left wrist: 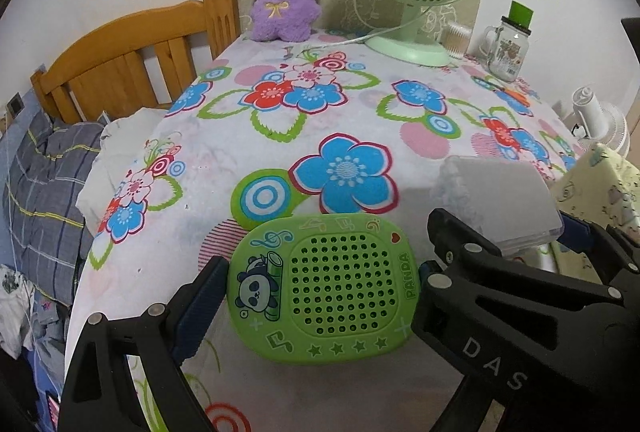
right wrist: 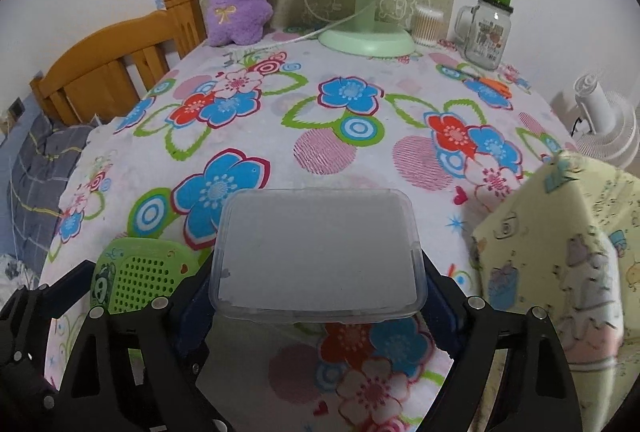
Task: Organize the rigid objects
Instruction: 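Grasp the green speaker with the left gripper while the right grasps the clear container, then carry the speaker and clear container over the yellow box with both grippers, then lower the clear container into the box with the right gripper while the left lowers the speaker, then open both grippers and withdraw them from the yellow box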
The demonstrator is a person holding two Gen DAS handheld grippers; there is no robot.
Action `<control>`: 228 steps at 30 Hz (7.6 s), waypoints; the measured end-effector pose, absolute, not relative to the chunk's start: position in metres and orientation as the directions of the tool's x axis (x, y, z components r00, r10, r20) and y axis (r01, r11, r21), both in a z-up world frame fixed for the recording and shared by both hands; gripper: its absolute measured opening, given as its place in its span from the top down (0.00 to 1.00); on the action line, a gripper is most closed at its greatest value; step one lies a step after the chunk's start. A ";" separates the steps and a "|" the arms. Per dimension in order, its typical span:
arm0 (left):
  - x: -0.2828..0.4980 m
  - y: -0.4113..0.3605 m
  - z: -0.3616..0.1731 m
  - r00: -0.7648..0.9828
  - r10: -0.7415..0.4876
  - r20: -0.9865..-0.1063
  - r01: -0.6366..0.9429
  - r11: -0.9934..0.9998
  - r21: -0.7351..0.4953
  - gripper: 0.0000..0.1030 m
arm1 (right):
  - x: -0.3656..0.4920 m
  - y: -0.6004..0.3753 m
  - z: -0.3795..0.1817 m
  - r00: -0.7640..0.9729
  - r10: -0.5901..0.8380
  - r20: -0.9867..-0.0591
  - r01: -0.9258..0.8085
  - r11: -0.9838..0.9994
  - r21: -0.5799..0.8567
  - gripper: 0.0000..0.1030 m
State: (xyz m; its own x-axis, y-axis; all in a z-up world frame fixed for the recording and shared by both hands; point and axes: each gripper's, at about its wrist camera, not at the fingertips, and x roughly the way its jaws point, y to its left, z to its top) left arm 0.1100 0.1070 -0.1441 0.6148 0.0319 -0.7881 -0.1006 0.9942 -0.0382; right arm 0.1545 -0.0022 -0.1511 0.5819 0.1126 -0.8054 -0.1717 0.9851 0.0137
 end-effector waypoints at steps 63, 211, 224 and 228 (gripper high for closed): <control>0.047 -0.060 -0.032 0.742 -0.073 -0.667 0.094 0.996 -0.004 0.08 | 0.062 -0.166 -0.027 0.733 0.030 -0.680 -0.019 1.000 0.023 0.14; 0.034 -0.041 -0.039 0.727 -0.075 -0.682 0.129 0.991 0.029 0.00 | 0.046 -0.192 -0.047 0.711 0.054 -0.701 0.013 0.996 0.091 0.05; 0.002 0.003 -0.011 0.796 -0.011 -0.605 0.042 0.998 0.036 0.00 | 0.019 -0.177 -0.017 0.762 0.102 -0.639 -0.039 0.993 0.112 0.05; -0.004 0.011 -0.007 0.802 -0.017 -0.597 0.036 0.999 0.020 0.00 | 0.012 -0.177 -0.012 0.773 0.096 -0.627 -0.037 0.994 0.107 0.05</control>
